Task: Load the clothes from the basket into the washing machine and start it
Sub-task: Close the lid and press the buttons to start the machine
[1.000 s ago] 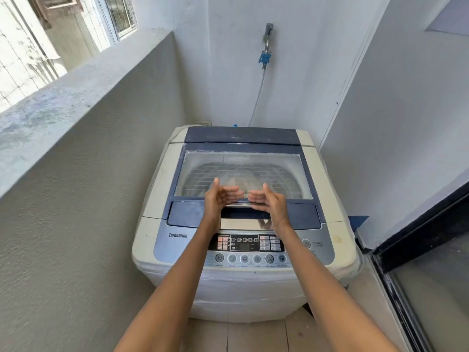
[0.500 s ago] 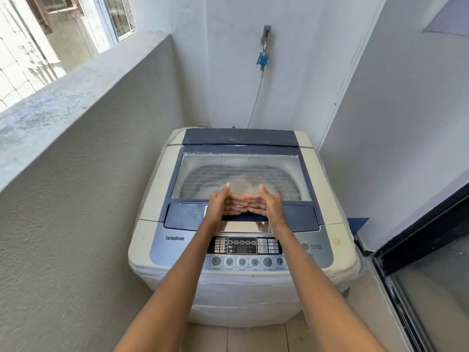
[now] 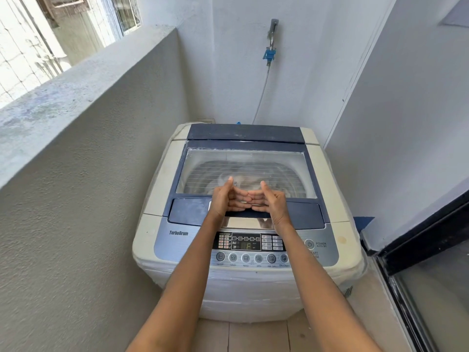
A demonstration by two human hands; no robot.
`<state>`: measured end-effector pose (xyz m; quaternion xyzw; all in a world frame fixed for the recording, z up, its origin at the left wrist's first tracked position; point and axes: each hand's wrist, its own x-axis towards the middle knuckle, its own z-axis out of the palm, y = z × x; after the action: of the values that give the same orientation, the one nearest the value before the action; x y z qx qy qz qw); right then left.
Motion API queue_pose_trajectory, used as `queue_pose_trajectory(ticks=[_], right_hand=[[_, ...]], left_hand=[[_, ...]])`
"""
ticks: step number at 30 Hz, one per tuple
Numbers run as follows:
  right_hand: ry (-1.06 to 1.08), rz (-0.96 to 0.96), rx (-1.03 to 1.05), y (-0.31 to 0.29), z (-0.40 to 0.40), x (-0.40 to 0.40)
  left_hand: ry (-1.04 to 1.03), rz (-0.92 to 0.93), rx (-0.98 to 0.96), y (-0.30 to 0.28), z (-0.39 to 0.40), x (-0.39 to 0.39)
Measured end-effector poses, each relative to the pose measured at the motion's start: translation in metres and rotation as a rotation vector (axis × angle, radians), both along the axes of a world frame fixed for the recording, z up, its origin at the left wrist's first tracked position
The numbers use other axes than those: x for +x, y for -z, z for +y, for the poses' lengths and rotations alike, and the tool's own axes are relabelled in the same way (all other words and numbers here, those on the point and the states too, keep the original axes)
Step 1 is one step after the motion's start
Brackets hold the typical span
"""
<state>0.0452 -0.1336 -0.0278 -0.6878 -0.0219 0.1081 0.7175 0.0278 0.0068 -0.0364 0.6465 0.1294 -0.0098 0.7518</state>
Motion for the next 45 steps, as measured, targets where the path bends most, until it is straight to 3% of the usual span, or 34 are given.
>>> queue_pose_trajectory(ticks=[45], right_hand=[[-0.004,-0.021,0.034,-0.0014,-0.0002,0.0011]], left_hand=[[0.000,0.012,0.016,-0.0044,-0.0014,0.0004]])
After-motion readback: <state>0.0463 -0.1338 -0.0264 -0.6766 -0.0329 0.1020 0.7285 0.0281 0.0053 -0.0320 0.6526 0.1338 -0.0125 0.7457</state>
